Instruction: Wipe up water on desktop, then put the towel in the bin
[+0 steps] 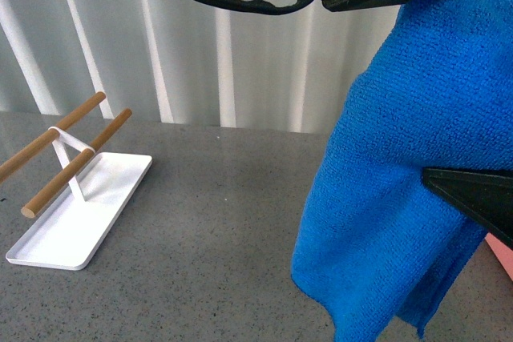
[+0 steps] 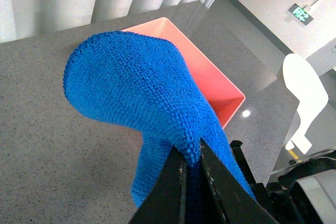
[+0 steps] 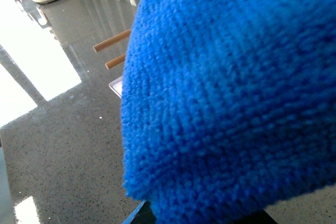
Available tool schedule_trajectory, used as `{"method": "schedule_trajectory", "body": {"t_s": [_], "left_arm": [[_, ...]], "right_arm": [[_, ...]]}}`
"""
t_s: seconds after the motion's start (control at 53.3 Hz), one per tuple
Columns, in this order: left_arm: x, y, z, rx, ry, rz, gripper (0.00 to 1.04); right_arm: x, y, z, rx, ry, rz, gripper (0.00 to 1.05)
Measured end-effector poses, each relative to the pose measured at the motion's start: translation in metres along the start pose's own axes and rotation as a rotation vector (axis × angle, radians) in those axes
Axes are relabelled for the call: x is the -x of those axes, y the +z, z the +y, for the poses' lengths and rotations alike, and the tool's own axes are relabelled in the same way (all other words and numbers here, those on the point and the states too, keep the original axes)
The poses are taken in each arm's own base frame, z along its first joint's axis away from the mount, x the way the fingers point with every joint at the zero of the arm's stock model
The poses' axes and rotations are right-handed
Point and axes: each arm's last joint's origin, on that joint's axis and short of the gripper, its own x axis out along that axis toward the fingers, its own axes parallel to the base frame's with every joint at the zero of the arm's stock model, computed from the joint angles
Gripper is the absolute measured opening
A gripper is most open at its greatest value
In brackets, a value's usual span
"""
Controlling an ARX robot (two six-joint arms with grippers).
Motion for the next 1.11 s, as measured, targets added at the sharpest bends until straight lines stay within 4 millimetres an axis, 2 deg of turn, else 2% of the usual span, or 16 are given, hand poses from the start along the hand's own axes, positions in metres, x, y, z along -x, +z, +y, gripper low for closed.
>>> {"method": "schedule_trajectory", "body": {"t_s": [0.206,0.507,0.769,0.844,1.013,1.107], "left_arm": [[0.006,0.003,0.011,0.016,0.022,-0.01,0.04],[0.023,0.009,0.039,0.051,0.101,-0.039,0.47],[0.063,0.011,0.073,0.082,0.197,-0.066,0.87],[0.081,-0.004,0.089,0.089,0.253,-0.021,1.0],[0.111,-0.043,0.121,0.107,0.335,0.068,0.98],[0.148,-0.062,0.127,0.108,0.391,0.072,0.98]], "right_arm": [[0.004,0.006,-0.004,0.003,-0.021,-0.021,0.04],[0.009,0.013,-0.014,-0.02,-0.058,-0.047,0.04],[0.013,0.016,-0.026,-0.047,-0.132,-0.038,0.04],[0.011,0.012,-0.033,-0.063,-0.194,0.005,0.04],[0.011,0.004,-0.041,-0.08,-0.243,0.046,0.04],[0.011,0.002,-0.042,-0.068,-0.244,0.062,0.04]]}}
